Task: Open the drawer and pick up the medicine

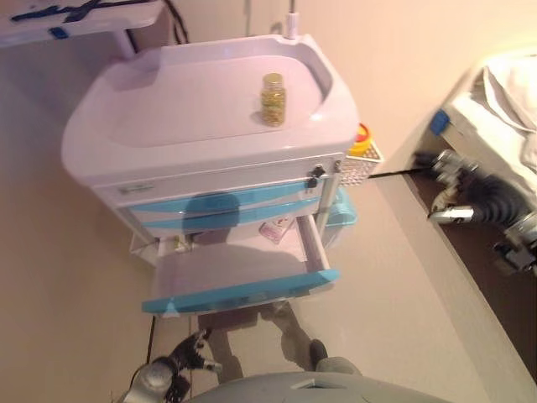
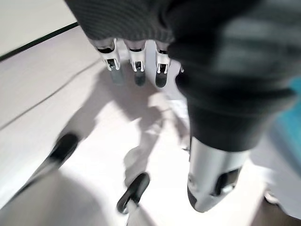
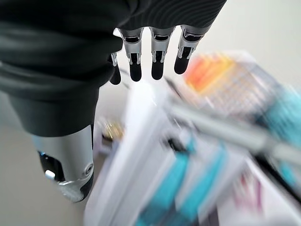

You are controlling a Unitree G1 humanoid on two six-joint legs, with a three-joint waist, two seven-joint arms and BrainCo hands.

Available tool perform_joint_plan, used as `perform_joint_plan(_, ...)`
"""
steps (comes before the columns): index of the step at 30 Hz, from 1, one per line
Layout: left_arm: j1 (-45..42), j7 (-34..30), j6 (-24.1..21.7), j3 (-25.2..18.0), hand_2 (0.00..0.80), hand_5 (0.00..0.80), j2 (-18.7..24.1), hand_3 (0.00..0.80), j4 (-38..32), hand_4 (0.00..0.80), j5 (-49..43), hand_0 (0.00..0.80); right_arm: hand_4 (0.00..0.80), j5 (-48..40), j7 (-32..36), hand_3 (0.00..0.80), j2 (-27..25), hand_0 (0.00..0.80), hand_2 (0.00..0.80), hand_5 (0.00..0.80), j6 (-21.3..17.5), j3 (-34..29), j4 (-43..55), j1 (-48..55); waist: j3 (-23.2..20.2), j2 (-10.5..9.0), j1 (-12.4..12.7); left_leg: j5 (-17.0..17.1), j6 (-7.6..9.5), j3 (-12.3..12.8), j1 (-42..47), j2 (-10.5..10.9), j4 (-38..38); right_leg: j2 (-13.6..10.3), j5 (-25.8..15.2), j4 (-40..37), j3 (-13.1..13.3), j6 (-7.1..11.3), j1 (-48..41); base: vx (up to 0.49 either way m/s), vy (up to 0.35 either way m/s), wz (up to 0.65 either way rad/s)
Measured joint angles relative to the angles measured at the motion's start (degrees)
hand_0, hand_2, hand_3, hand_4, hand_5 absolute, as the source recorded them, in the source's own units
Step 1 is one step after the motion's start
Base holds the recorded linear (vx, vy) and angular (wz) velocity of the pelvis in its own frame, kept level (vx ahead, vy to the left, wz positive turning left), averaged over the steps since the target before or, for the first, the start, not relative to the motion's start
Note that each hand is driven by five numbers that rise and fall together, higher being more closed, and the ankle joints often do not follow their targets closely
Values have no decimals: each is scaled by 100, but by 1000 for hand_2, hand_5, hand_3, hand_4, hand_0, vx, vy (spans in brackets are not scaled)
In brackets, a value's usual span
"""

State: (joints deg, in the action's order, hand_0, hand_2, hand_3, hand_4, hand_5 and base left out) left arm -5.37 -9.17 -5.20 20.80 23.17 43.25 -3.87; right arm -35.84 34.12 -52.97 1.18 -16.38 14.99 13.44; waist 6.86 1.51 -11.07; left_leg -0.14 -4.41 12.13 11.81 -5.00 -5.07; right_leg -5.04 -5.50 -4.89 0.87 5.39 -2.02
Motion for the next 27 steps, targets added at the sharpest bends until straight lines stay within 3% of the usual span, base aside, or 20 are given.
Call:
perform_joint_plan(3,253,0,5,298,0,0,141,0,-92,0,-228,0,0,-92,733,0,249,0,0,0,78,559,-439,58,101,-11,-143,-9,1,187,7,16,1,-24,-81,-1,22,37,130,-72,-6,-35)
perform_joint_plan(9,778,-13,5,829,0,0,537,0,-326,0,-301,0,0,-96,2025,0,260,0,0,0,313,1656,-1091,259,466,-3,-299,6,-15,331,17,21,4,-17,-164,3,48,15,244,-38,25,-15)
perform_joint_plan(18,1760,-12,13,861,0,0,953,0,-1,0,-7,0,0,-120,2309,0,743,0,0,0,292,2564,-2545,123,841,188,-347,-13,17,496,-29,105,15,-43,-226,11,252,37,391,-67,62,-11)
perform_joint_plan(24,2351,-12,98,848,0,0,1113,0,732,0,368,0,0,-360,2310,0,912,0,0,0,235,2671,-3096,-48,1052,165,-530,-29,26,672,-128,126,61,-28,-238,124,405,39,625,-57,70,-16)
perform_joint_plan(27,2642,-7,134,840,0,0,1234,0,1121,0,530,0,0,-364,2361,0,900,0,0,0,26,2841,-3372,-95,1239,92,-589,-33,26,755,-206,164,128,-14,-247,219,504,30,776,-84,62,-16)
